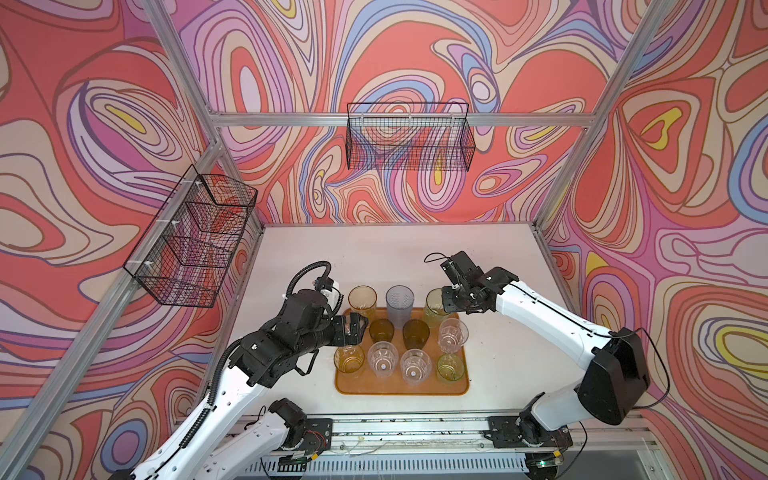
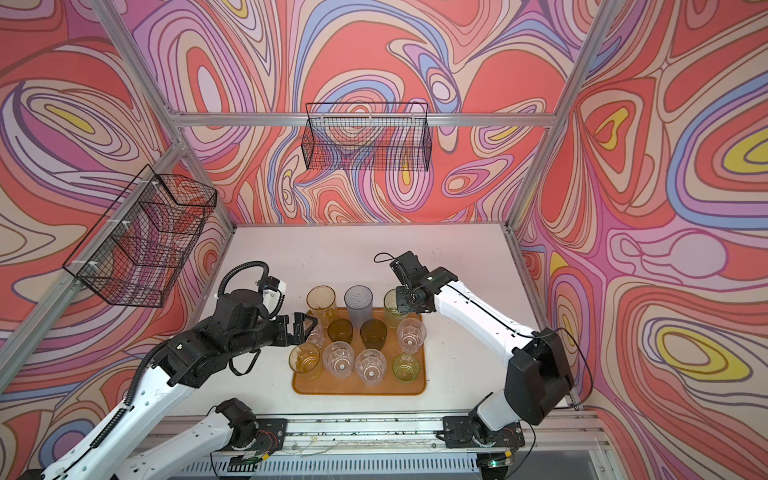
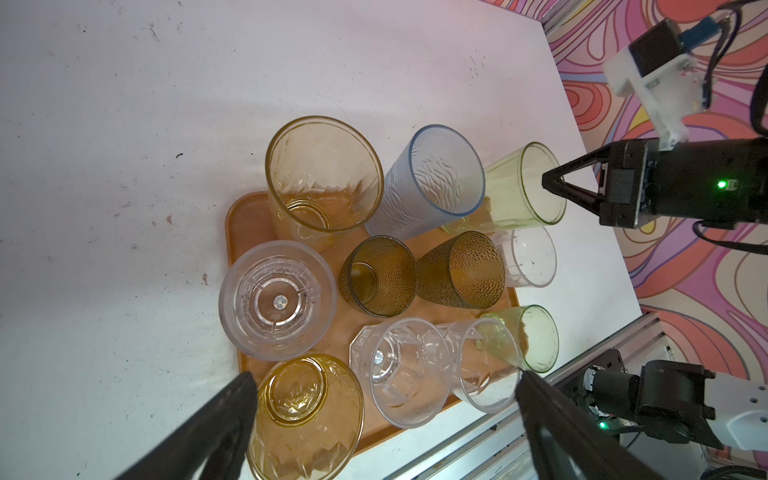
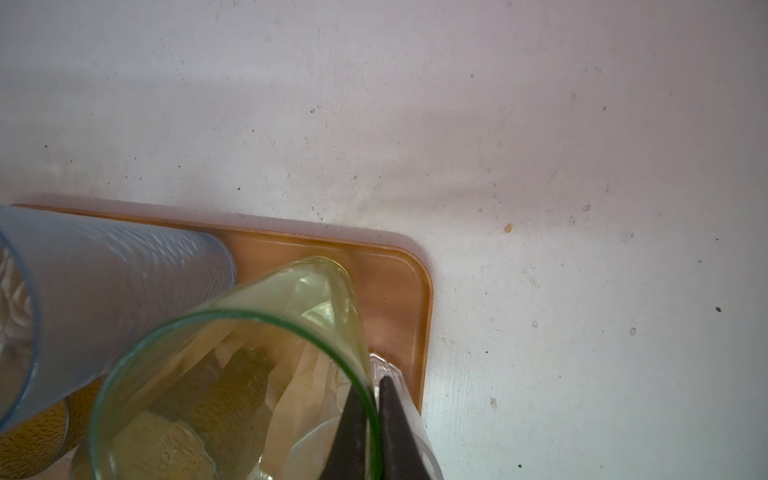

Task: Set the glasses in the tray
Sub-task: 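Lower the green glass onto the tray beside the blue glass and release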

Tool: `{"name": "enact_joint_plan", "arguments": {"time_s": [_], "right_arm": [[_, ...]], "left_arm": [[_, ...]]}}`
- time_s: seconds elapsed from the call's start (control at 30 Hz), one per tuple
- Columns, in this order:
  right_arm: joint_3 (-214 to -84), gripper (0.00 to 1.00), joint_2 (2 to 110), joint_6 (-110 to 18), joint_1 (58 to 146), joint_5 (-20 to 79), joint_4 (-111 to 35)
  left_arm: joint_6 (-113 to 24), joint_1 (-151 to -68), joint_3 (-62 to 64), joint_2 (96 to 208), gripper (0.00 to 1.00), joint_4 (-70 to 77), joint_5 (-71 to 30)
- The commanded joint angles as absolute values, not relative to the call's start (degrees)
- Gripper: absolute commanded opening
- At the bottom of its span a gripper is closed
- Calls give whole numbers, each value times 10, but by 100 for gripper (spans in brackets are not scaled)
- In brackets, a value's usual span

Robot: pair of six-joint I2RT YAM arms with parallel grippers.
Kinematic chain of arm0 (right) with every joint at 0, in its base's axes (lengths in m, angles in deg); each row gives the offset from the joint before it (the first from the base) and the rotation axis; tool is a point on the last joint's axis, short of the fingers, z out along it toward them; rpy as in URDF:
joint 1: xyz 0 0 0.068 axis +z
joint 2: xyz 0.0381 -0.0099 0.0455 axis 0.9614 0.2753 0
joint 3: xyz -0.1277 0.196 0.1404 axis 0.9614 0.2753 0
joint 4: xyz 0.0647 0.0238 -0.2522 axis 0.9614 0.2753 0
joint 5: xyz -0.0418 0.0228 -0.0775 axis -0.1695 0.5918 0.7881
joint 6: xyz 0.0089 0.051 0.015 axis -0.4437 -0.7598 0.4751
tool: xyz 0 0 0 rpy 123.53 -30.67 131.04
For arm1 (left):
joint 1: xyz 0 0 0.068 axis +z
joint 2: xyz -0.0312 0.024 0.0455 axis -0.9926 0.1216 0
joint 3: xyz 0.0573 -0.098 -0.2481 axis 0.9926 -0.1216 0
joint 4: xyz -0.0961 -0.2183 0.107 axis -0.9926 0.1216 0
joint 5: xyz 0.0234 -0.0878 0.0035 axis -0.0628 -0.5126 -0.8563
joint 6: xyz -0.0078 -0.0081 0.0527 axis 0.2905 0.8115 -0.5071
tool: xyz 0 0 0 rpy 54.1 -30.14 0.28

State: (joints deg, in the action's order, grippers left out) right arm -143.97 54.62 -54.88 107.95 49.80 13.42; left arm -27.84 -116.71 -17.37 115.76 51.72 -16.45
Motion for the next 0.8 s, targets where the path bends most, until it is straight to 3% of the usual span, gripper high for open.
{"name": "enact_joint_plan", "arguments": {"time_s": [0.0, 0.17, 0.23, 0.47, 0.7, 0.77], "right_arm": [[-1445, 0, 553, -558, 1085, 509, 125], [-1446, 0, 563, -559, 1087, 508, 123], [-1447, 8, 562, -558, 1089, 502, 123], [-1456, 62, 545, -562, 1089, 500, 123], [-1469, 96, 489, -580, 1089, 563, 144], [-1472, 98, 471, -582, 1088, 590, 145]], "left_arm": [[-277, -1165, -180, 1149, 100, 519, -154], [-279, -1165, -181, 1147, 100, 522, -150], [-280, -1165, -184, 1147, 100, 522, -144], [-278, -1165, -179, 1148, 100, 520, -131], [-260, -1165, -171, 1143, 100, 477, -100], [-256, -1165, -170, 1143, 100, 459, -98]]}}
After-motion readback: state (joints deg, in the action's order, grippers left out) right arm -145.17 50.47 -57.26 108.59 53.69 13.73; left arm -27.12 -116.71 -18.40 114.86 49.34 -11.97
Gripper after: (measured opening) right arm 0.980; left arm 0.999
